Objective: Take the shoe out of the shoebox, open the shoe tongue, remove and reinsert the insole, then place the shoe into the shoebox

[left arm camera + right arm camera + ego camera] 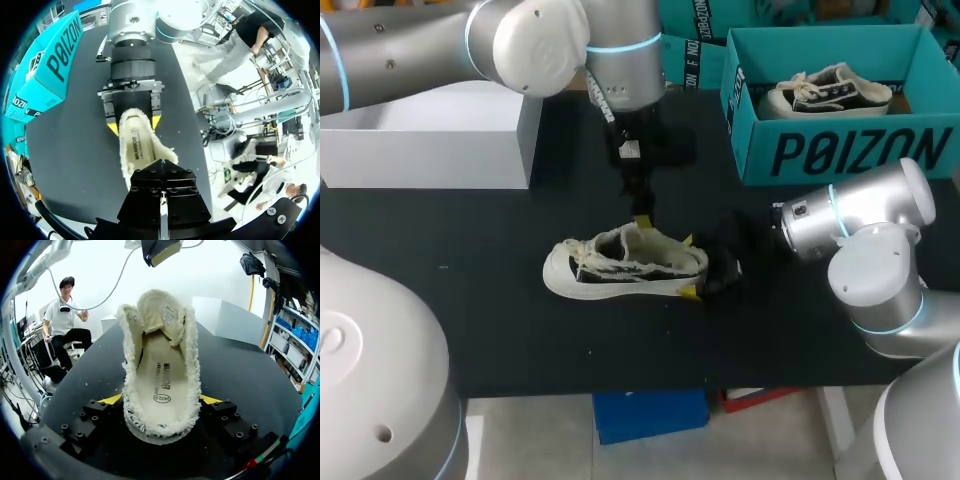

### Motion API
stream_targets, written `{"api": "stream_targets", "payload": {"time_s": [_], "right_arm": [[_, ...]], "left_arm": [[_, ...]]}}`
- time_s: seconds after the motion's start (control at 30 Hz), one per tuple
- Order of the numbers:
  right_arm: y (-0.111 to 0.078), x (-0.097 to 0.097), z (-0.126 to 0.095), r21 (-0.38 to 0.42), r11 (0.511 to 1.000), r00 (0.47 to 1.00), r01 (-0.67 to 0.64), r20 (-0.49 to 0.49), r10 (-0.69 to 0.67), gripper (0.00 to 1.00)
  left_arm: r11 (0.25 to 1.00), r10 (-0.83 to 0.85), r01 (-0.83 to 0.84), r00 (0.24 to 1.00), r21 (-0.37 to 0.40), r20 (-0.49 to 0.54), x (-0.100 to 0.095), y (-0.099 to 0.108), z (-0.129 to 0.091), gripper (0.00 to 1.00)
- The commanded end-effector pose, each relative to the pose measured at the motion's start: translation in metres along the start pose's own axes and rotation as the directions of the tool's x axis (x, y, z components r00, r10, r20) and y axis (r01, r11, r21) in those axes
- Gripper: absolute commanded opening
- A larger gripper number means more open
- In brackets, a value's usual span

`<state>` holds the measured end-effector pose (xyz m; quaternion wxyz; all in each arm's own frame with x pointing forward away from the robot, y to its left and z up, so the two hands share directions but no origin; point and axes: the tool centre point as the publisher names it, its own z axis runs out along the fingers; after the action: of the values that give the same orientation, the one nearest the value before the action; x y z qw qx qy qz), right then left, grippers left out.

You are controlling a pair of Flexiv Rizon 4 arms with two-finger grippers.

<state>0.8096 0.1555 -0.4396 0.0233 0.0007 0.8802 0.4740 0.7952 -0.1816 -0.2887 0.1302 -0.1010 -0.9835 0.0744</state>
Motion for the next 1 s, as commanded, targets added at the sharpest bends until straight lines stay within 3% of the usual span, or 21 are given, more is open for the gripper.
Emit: {"api": "stream_targets", "payload": {"time_s": [0.03,0.23,1.0], "right_arm": [[-0.003,0.0,0.003,0.002,1.0,1.0,-0.001,0.0,0.001,0.0],[-0.003,0.0,0.003,0.002,1.0,1.0,-0.001,0.0,0.001,0.0],[-0.003,0.0,0.003,0.002,1.0,1.0,-0.001,0.0,0.001,0.0]], "left_arm": [[1.0,0.011,-0.011,1.0,-0.009,-0.016,0.0,-0.002,0.013,0.0],[1.0,-0.001,0.001,0.998,-0.013,-0.067,-0.002,0.005,0.038,0.0],[0.996,-0.036,0.029,0.995,-0.079,-0.092,-0.005,0.018,0.081,0.0]]}}
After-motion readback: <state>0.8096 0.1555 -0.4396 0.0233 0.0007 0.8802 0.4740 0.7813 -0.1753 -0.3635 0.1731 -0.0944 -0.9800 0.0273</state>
